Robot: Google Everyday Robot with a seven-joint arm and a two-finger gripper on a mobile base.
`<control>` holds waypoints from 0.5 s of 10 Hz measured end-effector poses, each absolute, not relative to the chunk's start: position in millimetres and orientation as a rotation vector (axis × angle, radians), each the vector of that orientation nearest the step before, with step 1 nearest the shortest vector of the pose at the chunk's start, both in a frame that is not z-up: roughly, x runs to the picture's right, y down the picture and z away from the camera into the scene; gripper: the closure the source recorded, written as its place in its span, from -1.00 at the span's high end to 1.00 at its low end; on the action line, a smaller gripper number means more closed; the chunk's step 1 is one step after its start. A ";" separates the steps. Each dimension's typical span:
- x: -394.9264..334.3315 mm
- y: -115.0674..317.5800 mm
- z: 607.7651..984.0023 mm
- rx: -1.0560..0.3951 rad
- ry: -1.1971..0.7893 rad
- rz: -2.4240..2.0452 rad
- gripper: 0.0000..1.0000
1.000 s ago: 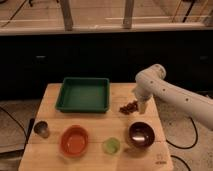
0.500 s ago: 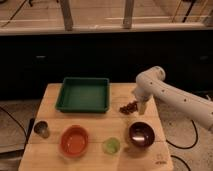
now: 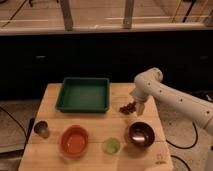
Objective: Place grapes in red bowl
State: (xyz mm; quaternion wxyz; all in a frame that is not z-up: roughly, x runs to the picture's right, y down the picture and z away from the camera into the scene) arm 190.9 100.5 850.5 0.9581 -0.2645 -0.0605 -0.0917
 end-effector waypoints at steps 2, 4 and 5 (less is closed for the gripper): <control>189.2 105.0 854.9 -0.547 -0.127 -0.187 0.60; 186.4 110.8 862.0 -0.557 -0.138 -0.193 0.60; 185.7 111.6 863.9 -0.559 -0.141 -0.195 0.60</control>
